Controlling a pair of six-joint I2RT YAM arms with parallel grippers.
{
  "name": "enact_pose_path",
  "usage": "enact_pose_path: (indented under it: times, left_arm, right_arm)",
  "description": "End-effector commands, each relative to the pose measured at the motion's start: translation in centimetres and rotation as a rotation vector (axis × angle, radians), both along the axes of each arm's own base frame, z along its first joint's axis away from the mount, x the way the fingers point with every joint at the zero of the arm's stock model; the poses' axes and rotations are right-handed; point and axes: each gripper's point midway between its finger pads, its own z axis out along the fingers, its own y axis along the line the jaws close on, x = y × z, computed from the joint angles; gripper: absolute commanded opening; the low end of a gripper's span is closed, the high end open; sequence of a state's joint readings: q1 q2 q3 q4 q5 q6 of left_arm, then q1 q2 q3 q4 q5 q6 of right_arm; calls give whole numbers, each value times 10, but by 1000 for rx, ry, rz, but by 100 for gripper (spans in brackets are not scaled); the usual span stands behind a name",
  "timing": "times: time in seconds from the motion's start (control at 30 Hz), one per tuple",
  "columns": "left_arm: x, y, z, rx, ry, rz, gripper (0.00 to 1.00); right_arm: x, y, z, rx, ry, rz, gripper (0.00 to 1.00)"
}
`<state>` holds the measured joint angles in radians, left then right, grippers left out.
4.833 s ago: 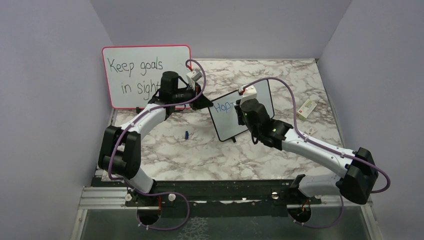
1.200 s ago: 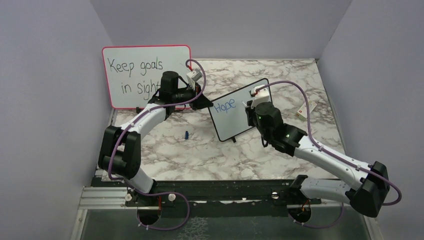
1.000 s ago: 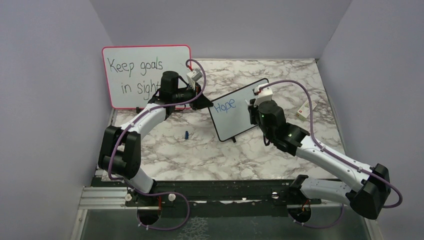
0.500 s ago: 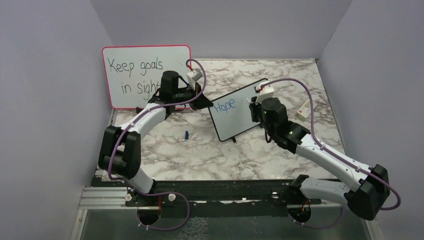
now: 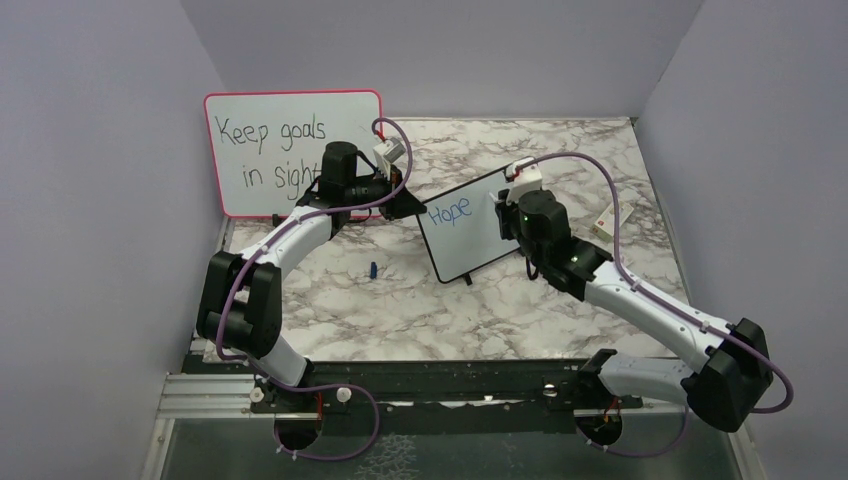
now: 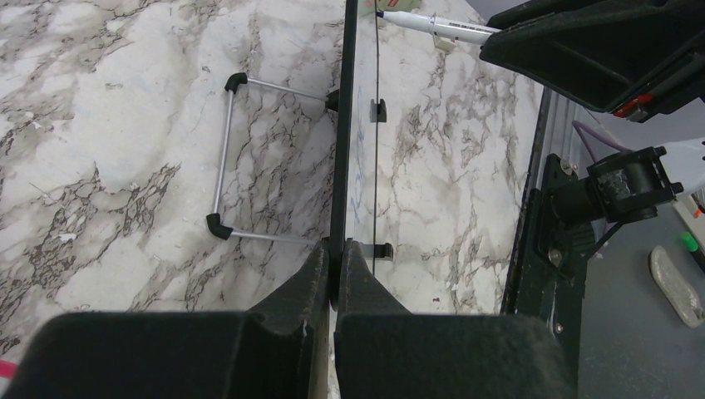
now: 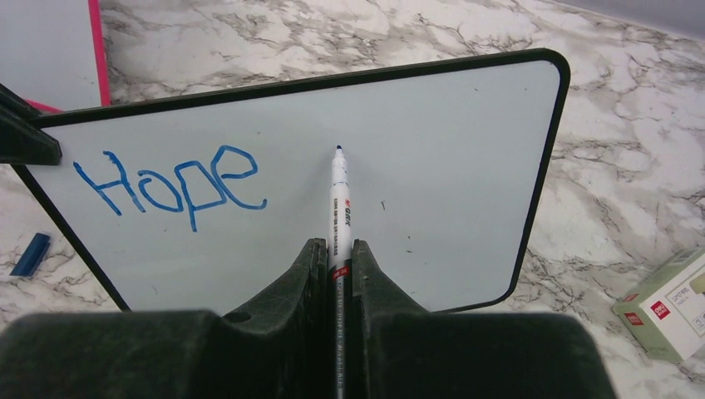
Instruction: Write a sentence on the whiteboard
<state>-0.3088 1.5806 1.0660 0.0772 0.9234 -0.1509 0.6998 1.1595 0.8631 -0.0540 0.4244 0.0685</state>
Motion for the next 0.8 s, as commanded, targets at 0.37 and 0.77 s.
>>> enact_pose_path:
  times: [0.37,0.77]
  left_arm:
    - [-3,0,-13,27,33,-20,0]
    - [-4,0,-13,26,33,-24,0]
  right_arm:
    - [19,11,27,42,-71,15,1]
    - [20,20,23,39,-48,57,1]
